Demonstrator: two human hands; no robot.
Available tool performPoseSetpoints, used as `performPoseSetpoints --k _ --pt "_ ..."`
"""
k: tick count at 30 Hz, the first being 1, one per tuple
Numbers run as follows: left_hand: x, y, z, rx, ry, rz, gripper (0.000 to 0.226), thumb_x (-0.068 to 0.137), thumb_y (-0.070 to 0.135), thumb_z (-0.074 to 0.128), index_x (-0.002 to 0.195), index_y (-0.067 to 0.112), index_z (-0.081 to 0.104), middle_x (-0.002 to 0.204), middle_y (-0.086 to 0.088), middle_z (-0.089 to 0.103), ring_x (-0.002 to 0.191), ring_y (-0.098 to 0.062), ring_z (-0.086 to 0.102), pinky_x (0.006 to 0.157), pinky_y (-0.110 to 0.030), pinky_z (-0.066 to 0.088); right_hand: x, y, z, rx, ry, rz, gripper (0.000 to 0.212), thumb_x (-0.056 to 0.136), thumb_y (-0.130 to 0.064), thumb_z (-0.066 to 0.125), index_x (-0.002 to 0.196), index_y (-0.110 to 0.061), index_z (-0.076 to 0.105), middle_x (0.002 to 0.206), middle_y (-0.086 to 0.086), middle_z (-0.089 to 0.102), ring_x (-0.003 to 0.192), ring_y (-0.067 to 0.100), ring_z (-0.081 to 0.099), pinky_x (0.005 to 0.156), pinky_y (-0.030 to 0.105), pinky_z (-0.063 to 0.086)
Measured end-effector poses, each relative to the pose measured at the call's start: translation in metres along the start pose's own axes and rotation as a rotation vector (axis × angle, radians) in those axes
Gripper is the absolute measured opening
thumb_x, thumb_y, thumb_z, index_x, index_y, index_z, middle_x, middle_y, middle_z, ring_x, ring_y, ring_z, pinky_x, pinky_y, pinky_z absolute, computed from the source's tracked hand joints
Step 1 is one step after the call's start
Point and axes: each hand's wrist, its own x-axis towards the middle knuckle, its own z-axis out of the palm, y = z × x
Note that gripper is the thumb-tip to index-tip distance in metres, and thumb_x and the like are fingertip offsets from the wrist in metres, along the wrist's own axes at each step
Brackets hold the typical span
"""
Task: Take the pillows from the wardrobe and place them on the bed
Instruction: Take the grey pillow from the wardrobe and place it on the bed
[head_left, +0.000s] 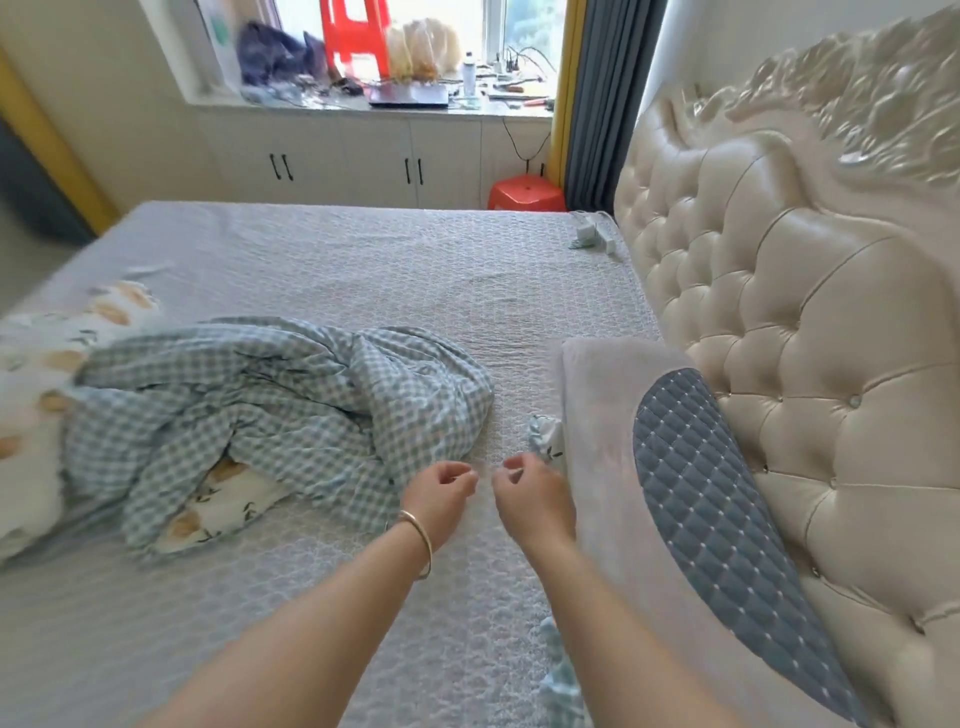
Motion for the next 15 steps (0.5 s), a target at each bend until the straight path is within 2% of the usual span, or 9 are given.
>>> performPoseSetpoints --k 2,6,9,12,15 --pt "-0.011 -0.011 -0.061 0.024 0.079 0.024 0.021 0.088 0.02 0.06 0.105 0.011 0.066 0.099 -0.005 0.07 0.09 -0.018 0.064 0.081 -0.032 0.052 -0.021 -0.05 0.029 0.044 -0.024 -0.075 0.03 0.089 -0.031 0.048 0.112 -0.016 0.06 0.107 0.003 0.068 0.095 0.022 0.062 0.076 0.031 0.048" --pt "-0.036 -0.043 -0.188 0.032 0.263 0.025 0.01 0.088 0.021 0.059 0.095 0.019 0.065 0.095 -0.002 0.069 0.091 -0.018 0.063 0.083 -0.032 0.051 -0.063 -0.147 0.091 0.07 -0.1 -0.22 0.028 0.089 -0.032 0.048 0.107 -0.017 0.063 0.104 0.004 0.07 0.096 0.023 0.063 0.081 0.032 0.048" --pt "-0.067 -0.066 -0.273 -0.03 0.423 -0.013 0.008 0.086 0.02 0.06 0.091 0.022 0.067 0.092 -0.003 0.07 0.088 -0.021 0.065 0.086 -0.04 0.053 -0.101 -0.217 0.139 0.06 -0.198 -0.377 0.027 0.09 -0.034 0.047 0.106 -0.019 0.062 0.104 0.002 0.069 0.092 0.019 0.061 0.069 0.028 0.044" --pt "-0.105 -0.083 -0.348 -0.064 0.607 -0.018 0.009 0.087 0.019 0.058 0.088 0.026 0.064 0.094 -0.001 0.069 0.09 -0.019 0.063 0.086 -0.035 0.052 -0.143 -0.283 0.183 0.021 -0.308 -0.548 0.028 0.091 -0.035 0.045 0.109 -0.02 0.062 0.106 -0.002 0.068 0.087 0.014 0.057 0.058 0.023 0.038" --pt "-0.147 -0.106 -0.413 -0.045 0.783 -0.061 0.017 0.087 0.02 0.057 0.101 0.019 0.067 0.094 0.0 0.067 0.089 -0.017 0.061 0.078 -0.026 0.046 -0.191 -0.339 0.227 0.011 -0.426 -0.704 0.029 0.092 -0.035 0.044 0.11 -0.021 0.062 0.107 -0.002 0.067 0.093 0.017 0.06 0.068 0.027 0.042"
